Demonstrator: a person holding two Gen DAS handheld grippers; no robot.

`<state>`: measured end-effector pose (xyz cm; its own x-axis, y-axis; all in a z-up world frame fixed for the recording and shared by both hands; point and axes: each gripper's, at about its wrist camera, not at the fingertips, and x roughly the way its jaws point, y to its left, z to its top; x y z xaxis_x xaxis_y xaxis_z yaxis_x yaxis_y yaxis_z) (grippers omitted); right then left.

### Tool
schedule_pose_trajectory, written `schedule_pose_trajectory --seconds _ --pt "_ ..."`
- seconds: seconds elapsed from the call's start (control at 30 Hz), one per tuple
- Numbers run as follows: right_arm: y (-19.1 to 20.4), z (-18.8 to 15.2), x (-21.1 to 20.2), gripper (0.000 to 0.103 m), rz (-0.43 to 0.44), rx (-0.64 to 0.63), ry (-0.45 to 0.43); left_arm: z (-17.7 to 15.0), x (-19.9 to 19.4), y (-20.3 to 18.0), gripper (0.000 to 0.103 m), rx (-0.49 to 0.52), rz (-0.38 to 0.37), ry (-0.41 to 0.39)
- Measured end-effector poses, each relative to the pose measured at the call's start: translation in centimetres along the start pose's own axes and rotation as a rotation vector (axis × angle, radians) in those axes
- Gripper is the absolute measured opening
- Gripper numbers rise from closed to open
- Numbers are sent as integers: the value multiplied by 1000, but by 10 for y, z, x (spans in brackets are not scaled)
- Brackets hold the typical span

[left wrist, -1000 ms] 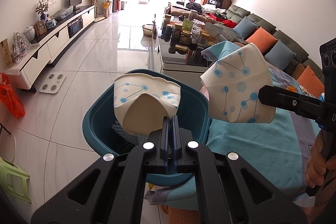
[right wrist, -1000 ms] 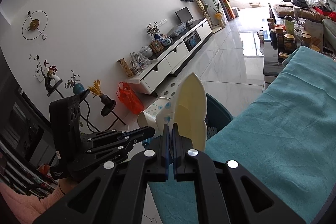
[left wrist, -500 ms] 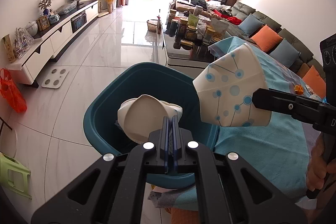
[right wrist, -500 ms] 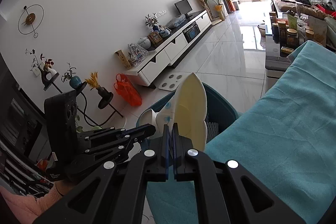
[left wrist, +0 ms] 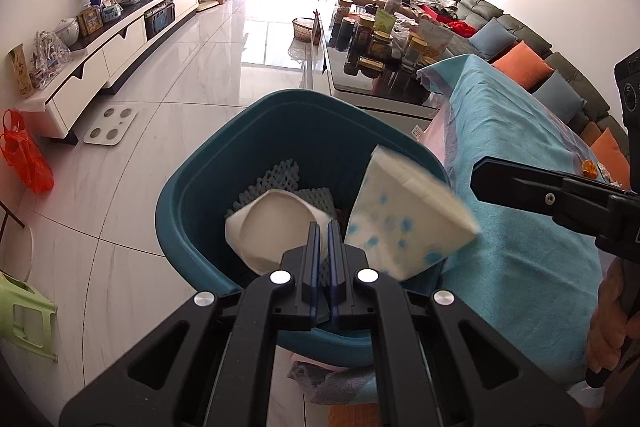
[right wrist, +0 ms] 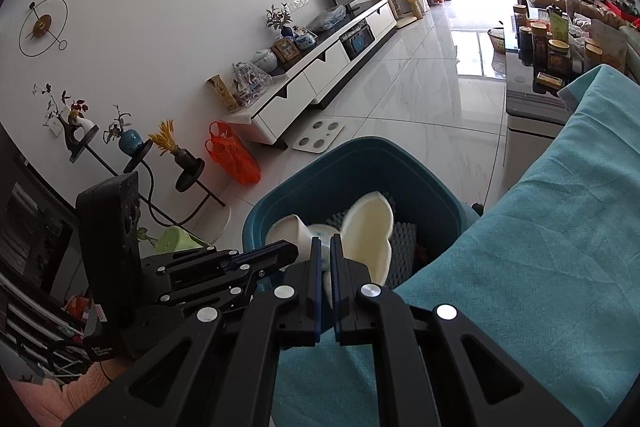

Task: Collect trash
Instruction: 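Open both tools to drop the paper cups into the teal bin, then move both open tools back over the table toward the orange peels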

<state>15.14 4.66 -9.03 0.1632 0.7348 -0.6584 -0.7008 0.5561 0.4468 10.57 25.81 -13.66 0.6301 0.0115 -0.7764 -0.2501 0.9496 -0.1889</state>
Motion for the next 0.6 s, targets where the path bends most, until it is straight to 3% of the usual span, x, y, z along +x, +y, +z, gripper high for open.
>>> schedule_pose_trajectory --seconds 0.27,0.47,0.53,0.6 --pt "-2 -3 0 5 2 22 8 -3 -1 4 14 -8 7 -9" --pt "-10 -10 -18 12 3 39 -27 -5 -22 -4 35 18 -25 -66" --pt "-12 -14 -29 23 0 38 -47 -4 -31 -10 48 34 -43 -94" --pt "-13 -18 -42 27 -17 29 -73 -4 -41 -17 53 54 -68 -119"
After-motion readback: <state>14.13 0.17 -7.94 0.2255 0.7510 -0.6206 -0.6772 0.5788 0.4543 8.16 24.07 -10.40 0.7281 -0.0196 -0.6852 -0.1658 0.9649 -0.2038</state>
